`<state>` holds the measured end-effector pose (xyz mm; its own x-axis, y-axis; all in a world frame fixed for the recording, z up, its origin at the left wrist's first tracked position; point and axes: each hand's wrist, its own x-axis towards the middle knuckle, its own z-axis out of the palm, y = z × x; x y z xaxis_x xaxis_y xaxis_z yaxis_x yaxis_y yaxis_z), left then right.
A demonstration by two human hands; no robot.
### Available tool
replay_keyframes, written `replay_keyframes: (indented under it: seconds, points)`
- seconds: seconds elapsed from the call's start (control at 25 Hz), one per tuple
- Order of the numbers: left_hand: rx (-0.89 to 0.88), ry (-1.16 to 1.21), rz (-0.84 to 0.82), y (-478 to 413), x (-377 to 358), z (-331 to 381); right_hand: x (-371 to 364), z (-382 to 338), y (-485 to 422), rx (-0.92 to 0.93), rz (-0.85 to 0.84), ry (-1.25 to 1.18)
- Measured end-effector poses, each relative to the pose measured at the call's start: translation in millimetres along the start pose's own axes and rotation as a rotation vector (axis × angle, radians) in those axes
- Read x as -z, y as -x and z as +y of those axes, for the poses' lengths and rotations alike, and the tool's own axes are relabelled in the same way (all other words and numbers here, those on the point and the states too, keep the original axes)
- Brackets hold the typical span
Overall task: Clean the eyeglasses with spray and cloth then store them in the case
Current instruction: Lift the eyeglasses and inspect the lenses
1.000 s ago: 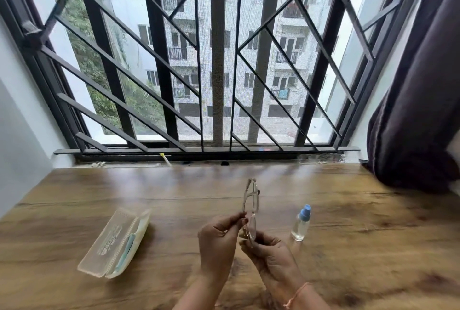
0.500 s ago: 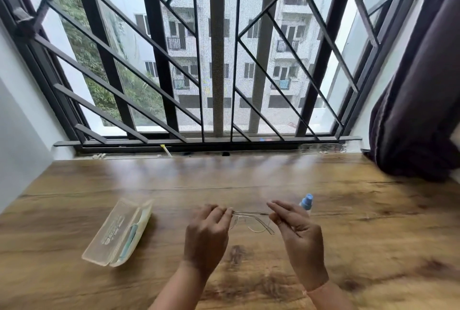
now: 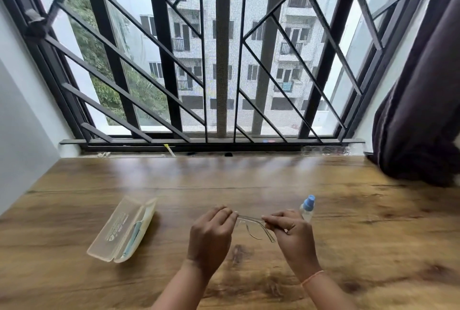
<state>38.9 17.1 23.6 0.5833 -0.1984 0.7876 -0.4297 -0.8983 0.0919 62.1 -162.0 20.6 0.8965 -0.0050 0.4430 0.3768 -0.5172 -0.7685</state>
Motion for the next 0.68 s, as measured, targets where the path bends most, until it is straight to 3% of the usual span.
replay_keyframes:
  seconds: [0.2,0.36,0.68]
  points:
    - [0.059,0.066,-0.062,10,-5,3,-5,8,4,-0.009,0.020,0.028]
    - [0.146,0.132,-0.065,14,-6,2,-5,10,4,-0.126,-0.001,-0.057]
    - [0.606,0.437,0.229,9,-3,-7,-8,16,-4,-0.312,-0.003,-0.310]
